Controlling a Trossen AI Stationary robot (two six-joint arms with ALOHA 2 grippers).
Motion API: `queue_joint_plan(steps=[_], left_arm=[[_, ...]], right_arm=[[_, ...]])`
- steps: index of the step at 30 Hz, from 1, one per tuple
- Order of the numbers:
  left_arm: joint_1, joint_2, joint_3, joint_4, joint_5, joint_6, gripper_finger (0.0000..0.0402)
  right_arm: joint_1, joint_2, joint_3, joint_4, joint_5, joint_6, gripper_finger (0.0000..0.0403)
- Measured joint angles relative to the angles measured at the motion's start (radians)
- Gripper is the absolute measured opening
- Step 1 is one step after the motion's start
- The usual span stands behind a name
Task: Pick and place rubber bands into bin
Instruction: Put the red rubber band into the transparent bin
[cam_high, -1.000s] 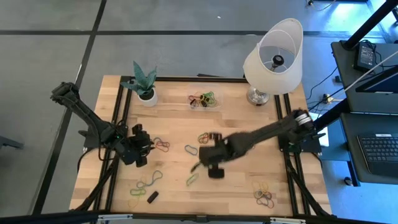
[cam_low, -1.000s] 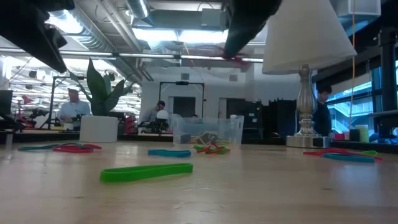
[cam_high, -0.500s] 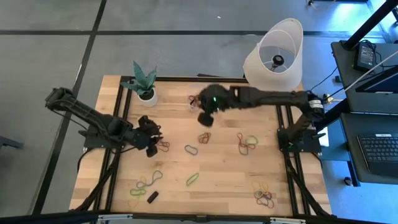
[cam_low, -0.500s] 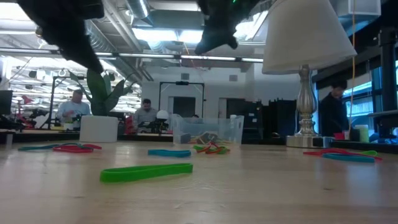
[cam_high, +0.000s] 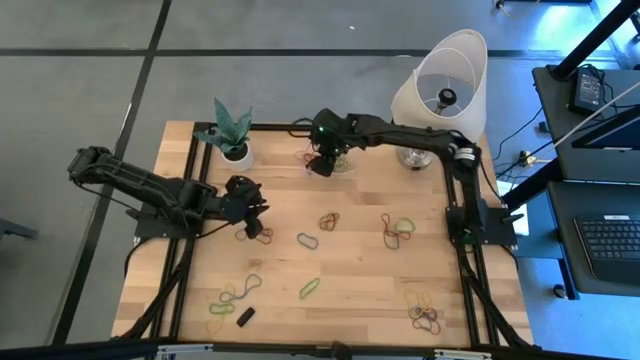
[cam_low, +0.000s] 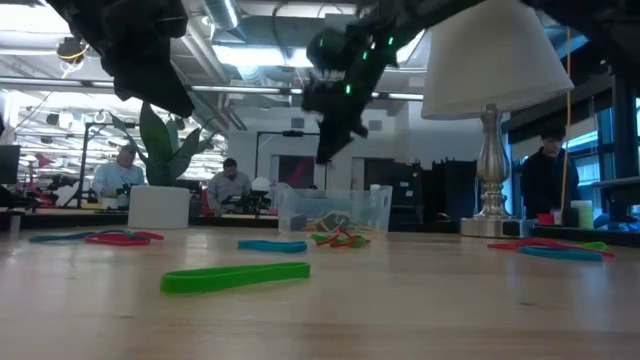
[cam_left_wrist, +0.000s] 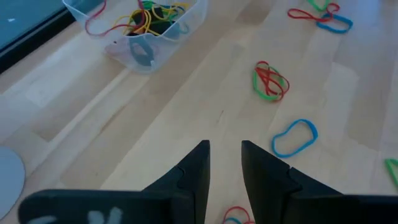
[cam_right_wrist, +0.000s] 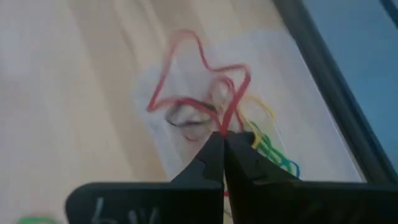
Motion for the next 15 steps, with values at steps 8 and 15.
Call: queue_joint_plan(steps=[8,15], left_arm=[[0.001,0.0,0.0,0.0,0.0,-0.077,0.0086],[0.001,0.0,0.0,0.0,-0.005,-0.081,0.0086]], right_arm=[[-0.064,0.082,0.001,-0.073,0.009,-0.017,0.0],[-0.091,0.092,0.0,-0.147,0.075,-0.045,0.0]])
